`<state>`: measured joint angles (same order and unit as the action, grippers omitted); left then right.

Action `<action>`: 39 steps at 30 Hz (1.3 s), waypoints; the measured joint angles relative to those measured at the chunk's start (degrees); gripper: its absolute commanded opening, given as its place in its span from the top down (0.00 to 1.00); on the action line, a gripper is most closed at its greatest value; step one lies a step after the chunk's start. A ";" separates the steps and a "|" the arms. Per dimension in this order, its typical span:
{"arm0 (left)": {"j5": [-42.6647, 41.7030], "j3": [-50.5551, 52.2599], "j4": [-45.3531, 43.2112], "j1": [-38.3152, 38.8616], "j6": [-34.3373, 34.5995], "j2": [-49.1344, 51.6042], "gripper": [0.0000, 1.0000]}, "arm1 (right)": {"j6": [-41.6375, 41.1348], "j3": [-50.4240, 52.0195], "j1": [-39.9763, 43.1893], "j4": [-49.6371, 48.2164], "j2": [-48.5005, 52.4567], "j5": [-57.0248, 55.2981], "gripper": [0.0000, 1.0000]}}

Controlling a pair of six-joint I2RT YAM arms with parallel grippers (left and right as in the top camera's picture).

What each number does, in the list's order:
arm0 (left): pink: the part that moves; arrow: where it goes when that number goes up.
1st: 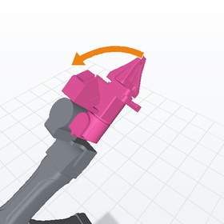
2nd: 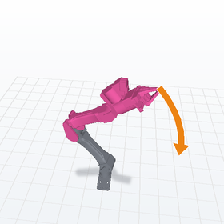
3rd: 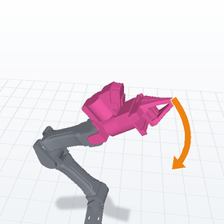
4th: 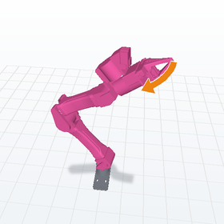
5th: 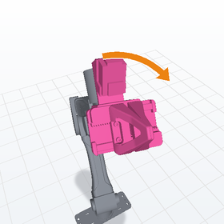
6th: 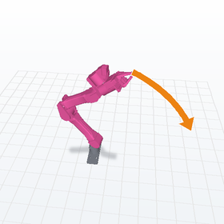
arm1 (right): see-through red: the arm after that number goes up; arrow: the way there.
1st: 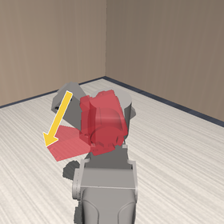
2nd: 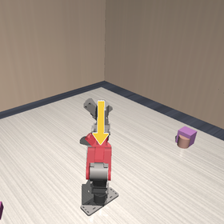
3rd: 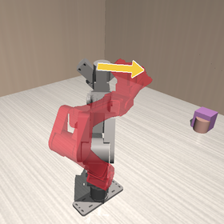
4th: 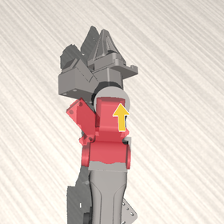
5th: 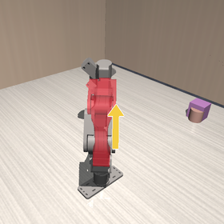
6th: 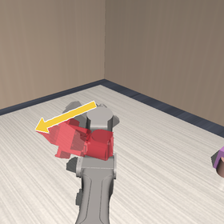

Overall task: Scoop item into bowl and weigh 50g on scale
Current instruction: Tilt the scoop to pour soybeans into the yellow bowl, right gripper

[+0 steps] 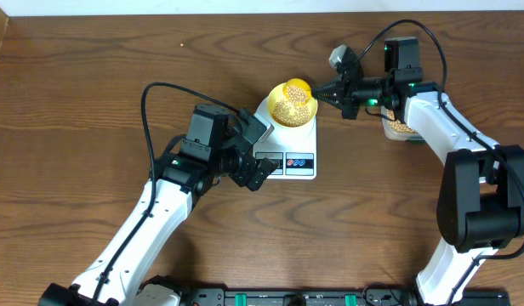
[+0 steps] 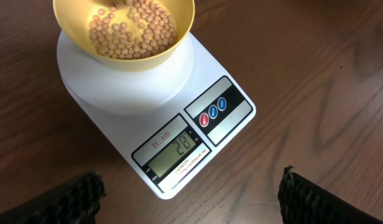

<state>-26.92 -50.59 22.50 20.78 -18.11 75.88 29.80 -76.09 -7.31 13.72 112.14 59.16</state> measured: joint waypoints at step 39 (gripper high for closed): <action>0.00 0.00 0.00 0.00 0.00 0.00 0.08 | 16.02 0.00 -1.42 0.61 0.00 -0.07 0.99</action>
<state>-26.92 -50.59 22.50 20.78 -18.11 75.88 45.82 -76.09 -8.73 14.33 112.14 59.09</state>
